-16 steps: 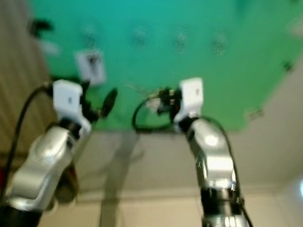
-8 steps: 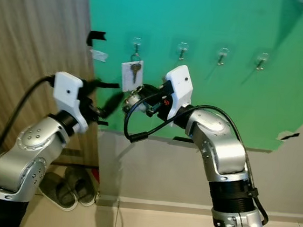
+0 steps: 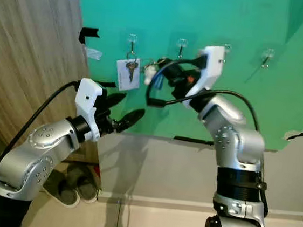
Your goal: Hang keys on a hook
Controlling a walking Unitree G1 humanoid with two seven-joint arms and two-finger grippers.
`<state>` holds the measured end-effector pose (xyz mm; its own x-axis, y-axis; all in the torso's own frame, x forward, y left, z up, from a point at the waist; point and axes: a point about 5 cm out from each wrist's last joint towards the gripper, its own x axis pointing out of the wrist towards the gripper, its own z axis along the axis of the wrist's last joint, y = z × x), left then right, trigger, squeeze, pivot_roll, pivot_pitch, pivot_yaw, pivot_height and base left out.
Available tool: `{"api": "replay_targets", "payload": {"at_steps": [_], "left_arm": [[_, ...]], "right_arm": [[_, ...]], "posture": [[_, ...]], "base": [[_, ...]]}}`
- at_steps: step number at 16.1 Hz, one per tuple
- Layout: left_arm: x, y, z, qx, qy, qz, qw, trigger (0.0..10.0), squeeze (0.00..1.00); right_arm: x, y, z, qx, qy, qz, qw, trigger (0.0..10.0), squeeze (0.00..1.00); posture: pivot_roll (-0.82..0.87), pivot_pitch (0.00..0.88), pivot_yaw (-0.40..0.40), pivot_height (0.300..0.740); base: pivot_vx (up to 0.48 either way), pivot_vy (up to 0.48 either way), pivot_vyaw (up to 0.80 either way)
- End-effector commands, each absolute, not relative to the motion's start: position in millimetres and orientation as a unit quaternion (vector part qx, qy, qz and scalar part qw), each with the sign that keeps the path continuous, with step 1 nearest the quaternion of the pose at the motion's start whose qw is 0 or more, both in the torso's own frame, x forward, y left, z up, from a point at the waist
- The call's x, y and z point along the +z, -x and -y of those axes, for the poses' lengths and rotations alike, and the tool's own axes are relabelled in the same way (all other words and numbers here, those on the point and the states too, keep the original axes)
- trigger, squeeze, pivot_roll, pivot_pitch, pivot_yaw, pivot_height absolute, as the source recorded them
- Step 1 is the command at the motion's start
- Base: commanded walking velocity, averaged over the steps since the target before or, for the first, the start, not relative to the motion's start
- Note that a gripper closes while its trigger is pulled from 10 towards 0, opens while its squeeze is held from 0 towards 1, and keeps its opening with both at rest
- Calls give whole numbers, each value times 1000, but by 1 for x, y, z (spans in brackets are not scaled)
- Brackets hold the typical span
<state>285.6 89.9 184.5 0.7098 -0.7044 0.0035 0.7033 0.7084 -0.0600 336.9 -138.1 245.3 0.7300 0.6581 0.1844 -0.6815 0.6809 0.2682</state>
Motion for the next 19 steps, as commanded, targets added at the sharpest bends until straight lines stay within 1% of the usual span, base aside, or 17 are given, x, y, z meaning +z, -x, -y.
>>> {"api": "replay_targets", "payload": {"at_steps": [1, 3, 5, 8, 11, 16, 19], "left_arm": [[190, -282, -89, -388, 37, -2, 921, 10000, 0], [192, -281, -90, -392, 33, 11, 919, 10000, 0], [195, -274, -86, -411, 49, 33, 910, 10000, 0], [192, -272, -83, -419, 62, 23, 905, 10000, 0], [189, -272, -83, -420, 66, 21, 905, 10000, 0], [186, -271, -82, -419, 73, 9, 905, 10000, 0], [185, -271, -82, -418, 74, 5, 905, 10000, 0]], "right_arm": [[243, -334, 144, 360, -187, 33, 914, 0, 0], [242, -333, 146, 356, -205, 32, 911, 0, 0], [249, -331, 150, 353, -245, 41, 902, 0, 0], [257, -331, 154, 349, -276, 51, 894, 0, 0], [260, -339, 165, 309, -324, 61, 892, 0, 0], [251, -346, 166, 277, -365, 39, 888, 0, 0], [242, -346, 161, 274, -384, 5, 882, 0, 0]], "posture": [[101, 0, -9, 740], [97, 0, -2, 740], [92, 0, 0, 740], [89, 0, -1, 740], [88, 0, -1, 740], [88, 0, -1, 740], [88, 0, -4, 740]], "base": [[0, 0, 0], [0, 0, 0], [0, 0, 0], [0, 0, 0], [0, 0, 0], [0, 0, 0], [0, 0, 0]]}}
